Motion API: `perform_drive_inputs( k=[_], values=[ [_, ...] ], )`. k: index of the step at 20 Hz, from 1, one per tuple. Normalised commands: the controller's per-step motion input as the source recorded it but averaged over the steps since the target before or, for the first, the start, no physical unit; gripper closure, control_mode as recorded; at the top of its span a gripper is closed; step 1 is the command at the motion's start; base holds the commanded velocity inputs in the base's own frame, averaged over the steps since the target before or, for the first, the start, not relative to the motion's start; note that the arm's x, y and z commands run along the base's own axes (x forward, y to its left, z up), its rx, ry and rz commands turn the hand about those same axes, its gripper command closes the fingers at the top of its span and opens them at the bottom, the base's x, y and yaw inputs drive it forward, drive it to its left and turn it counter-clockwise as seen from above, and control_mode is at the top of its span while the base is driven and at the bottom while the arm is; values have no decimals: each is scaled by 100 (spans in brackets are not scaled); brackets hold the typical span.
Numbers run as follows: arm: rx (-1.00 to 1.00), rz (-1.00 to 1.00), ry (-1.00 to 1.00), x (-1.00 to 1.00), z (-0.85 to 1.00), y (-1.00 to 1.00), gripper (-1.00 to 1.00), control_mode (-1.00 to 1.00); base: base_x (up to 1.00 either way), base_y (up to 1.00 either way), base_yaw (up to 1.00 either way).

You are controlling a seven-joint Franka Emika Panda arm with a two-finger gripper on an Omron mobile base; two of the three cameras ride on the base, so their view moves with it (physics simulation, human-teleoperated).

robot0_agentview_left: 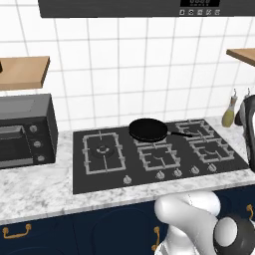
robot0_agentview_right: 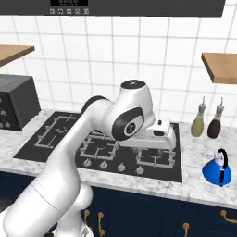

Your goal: Pick the kettle from the counter and place it on a stove burner. Then turn the burner on.

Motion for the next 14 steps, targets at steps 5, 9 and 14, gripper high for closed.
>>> perform_drive_inputs(
  k=[5, 9, 14],
  values=[
    [3, -8, 6, 58, -10, -100, -100, -100, 0, 0, 0],
    [11, -1, 0, 60, -26, -100, -100, -100, 0, 0, 0],
    [21, 0, 1, 55, -49, -100, -100, -100, 0, 0, 0]
  ],
)
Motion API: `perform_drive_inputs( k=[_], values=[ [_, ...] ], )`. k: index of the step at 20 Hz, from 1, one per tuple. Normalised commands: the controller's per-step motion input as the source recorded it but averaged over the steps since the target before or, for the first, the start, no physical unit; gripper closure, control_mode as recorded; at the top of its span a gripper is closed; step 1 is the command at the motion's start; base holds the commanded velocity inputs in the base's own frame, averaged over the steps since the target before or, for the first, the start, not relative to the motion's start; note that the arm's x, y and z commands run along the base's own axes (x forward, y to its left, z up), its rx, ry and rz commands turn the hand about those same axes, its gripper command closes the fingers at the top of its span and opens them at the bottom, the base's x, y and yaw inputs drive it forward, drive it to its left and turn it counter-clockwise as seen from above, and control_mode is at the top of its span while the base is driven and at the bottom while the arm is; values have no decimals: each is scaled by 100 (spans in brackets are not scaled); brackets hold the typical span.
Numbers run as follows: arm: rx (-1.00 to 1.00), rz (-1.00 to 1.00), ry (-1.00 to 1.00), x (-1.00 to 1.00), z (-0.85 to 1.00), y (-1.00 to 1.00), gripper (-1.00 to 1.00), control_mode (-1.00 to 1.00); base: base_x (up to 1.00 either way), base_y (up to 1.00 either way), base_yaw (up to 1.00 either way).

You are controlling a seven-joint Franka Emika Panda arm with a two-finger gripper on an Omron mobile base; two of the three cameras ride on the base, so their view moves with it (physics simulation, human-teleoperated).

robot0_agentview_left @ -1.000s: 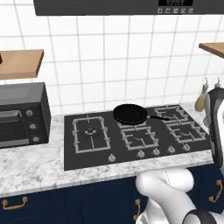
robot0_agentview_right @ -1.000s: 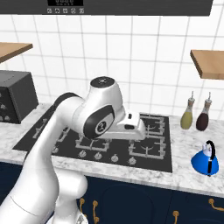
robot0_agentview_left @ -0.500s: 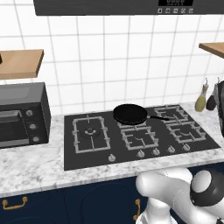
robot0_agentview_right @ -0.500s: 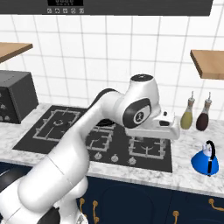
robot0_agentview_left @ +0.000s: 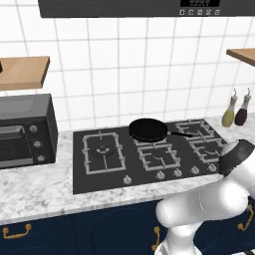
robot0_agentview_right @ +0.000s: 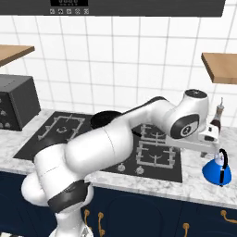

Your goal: Pick the kettle from the counter and place it on a stove burner. Then turn the burner on.

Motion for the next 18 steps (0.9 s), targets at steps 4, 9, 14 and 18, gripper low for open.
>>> perform_drive_inputs(
  k=[4, 9, 14, 18],
  values=[
    [22, 0, 0, 32, -49, -100, -100, -100, 0, 0, 0],
    [0, 0, 0, 17, -20, -97, -100, -100, 0, 0, 0],
    [1, -1, 3, 7, -13, -73, -100, -100, 0, 0, 0],
    [1, -1, 1, 1, -12, -12, -100, -100, 0, 0, 0]
  ],
)
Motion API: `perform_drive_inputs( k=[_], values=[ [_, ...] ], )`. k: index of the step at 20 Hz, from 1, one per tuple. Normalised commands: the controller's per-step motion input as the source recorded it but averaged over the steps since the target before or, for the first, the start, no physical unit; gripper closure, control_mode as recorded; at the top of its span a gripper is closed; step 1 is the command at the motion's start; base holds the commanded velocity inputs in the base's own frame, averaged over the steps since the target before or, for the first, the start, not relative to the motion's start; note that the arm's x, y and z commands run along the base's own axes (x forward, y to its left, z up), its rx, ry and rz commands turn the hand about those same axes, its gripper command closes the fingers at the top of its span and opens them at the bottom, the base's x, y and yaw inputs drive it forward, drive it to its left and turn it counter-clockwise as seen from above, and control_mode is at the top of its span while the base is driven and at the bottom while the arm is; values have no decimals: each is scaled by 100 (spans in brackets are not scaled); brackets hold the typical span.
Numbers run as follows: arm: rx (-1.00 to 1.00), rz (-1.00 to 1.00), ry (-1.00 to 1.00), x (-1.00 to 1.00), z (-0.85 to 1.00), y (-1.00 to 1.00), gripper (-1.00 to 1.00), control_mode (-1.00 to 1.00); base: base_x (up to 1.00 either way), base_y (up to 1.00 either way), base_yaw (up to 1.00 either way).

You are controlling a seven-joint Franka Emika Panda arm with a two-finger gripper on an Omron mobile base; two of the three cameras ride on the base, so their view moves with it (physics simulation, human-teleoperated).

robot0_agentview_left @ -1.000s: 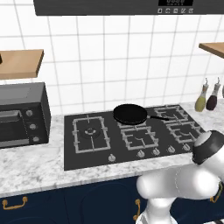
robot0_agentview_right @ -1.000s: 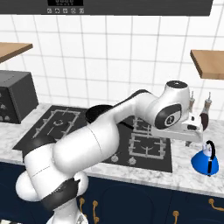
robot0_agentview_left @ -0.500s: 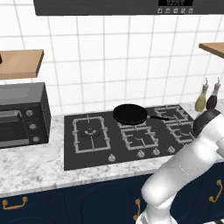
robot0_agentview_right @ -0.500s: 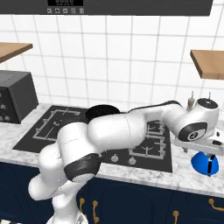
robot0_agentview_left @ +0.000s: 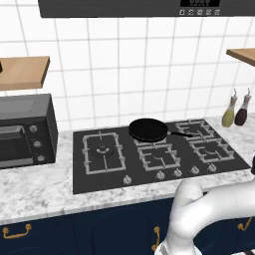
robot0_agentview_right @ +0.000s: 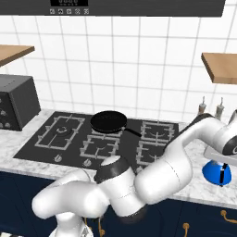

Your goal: Pick the kettle from the counter and place it on a stove burner. Then turn the burner on.

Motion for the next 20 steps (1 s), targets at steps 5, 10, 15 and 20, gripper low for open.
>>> perform_drive_inputs(
  k=[5, 10, 15, 20],
  values=[
    [0, 0, 0, 15, -21, -2, -100, -100, 0, 0, 0],
    [0, 0, -2, 42, -31, 0, -100, -100, 0, 0, 0],
    [0, 1, -12, 52, -26, -13, -100, -100, 0, 0, 0],
    [-1, 2, -12, 44, -35, -2, 100, -100, 0, 0, 0]
  ],
)
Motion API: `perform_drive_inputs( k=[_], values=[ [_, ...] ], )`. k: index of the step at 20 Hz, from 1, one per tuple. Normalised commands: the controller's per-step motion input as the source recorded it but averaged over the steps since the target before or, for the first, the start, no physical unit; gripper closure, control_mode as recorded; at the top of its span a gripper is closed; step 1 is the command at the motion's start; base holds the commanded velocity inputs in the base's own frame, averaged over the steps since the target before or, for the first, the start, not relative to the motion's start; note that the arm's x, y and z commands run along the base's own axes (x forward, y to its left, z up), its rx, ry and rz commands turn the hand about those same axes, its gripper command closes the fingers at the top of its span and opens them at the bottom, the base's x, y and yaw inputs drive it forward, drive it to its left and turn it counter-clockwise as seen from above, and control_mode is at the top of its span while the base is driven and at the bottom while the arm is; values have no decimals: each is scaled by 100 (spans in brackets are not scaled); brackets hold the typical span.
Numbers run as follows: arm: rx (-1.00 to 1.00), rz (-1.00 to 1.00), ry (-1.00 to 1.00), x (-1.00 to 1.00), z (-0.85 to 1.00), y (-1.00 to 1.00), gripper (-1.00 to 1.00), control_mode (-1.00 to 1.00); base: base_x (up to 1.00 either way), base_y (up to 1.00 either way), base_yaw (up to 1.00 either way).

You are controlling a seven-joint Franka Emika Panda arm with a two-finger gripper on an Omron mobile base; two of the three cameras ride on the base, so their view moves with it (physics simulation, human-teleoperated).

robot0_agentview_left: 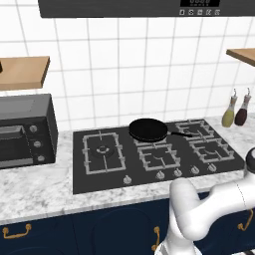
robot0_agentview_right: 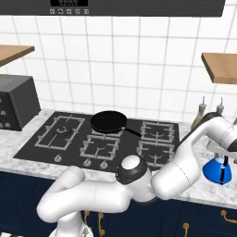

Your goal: Pick the kettle from the counter and place it on a stove burner. Then turn the burner on.

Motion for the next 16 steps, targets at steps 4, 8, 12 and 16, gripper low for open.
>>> perform_drive_inputs(
  k=[4, 8, 12, 16],
  values=[
    [-1, 3, -6, 26, -29, 0, 100, -100, 0, 0, 0],
    [0, 2, -1, 3, -9, 9, 100, -100, 0, 0, 0],
    [0, 2, -5, 4, 12, 66, 100, -100, 0, 0, 0],
    [0, 0, -7, 0, 35, 100, 100, -100, 0, 0, 0]
  ],
)
